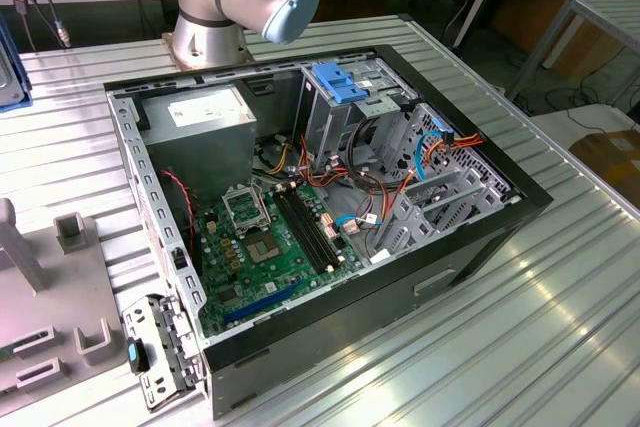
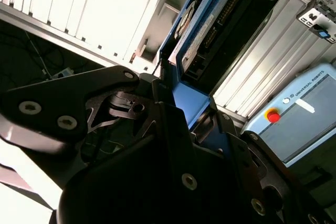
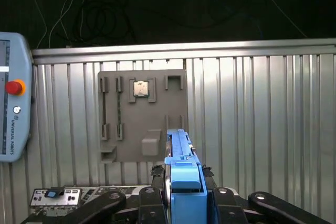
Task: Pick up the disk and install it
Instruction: 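Pick up the disk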
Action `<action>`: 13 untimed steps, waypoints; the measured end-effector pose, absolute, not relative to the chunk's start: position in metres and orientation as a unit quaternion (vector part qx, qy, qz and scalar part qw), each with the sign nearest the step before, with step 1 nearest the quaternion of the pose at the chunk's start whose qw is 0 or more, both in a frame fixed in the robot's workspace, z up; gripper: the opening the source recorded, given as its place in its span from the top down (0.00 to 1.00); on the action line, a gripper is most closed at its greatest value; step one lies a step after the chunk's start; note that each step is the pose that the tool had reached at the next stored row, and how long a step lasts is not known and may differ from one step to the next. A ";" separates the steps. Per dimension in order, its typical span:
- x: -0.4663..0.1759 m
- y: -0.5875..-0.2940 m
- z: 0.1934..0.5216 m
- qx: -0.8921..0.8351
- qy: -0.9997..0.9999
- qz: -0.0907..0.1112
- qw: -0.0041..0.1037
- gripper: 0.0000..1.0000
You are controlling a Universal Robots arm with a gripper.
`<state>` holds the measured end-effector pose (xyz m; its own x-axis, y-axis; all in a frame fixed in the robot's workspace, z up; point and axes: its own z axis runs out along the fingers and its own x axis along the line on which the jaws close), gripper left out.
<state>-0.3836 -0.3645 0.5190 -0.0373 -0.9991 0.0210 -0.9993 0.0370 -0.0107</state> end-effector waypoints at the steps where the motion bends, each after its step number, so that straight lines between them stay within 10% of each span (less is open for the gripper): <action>1: -0.382 -0.365 0.519 0.694 -0.720 0.011 0.004 0.63; 13: -0.353 -0.365 0.519 0.694 -0.720 0.011 0.004 0.63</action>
